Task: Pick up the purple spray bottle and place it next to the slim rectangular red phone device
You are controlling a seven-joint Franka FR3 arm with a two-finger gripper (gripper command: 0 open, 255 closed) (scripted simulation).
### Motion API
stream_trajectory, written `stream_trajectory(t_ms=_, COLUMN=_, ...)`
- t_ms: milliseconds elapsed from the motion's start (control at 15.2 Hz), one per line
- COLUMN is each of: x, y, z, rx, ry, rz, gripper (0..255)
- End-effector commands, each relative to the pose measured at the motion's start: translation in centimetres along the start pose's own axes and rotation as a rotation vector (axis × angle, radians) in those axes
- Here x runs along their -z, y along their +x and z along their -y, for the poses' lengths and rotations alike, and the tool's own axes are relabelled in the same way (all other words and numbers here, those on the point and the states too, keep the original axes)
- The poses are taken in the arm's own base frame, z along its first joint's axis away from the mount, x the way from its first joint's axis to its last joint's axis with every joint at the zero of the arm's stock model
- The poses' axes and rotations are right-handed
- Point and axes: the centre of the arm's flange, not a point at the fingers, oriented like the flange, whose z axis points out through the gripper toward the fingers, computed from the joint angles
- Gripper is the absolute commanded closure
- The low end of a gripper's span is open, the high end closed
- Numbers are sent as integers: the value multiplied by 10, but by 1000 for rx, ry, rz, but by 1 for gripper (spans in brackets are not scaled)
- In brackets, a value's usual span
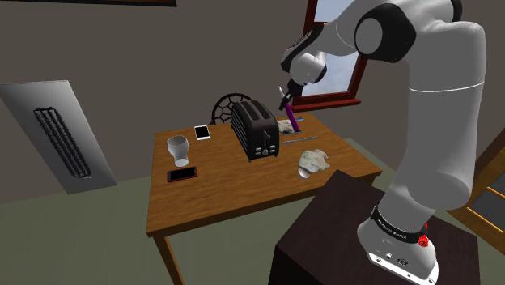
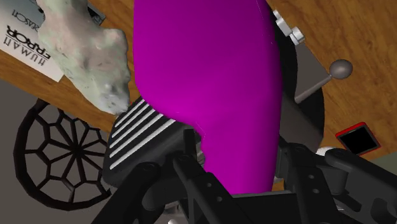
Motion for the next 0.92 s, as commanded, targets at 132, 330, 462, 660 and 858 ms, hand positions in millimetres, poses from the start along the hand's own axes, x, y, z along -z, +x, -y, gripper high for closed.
stream_trajectory(t_ms=132, x=-3, y=21, z=49, rx=-1, ry=-1, rz=0, gripper=255)
stream_trajectory(t_ms=330, x=-6, y=36, z=85, rx=-1, ry=-1, rz=0, gripper=255)
stream_trajectory(t_ms=462, x=-9, y=46, z=109, rx=-1, ry=-1, rz=0, gripper=255)
stream_trajectory(t_ms=660, x=-12, y=62, z=146, rx=-1, ry=-1, rz=0, gripper=255)
stream_trajectory(t_ms=858, x=-16, y=77, z=182, rx=-1, ry=-1, rz=0, gripper=255)
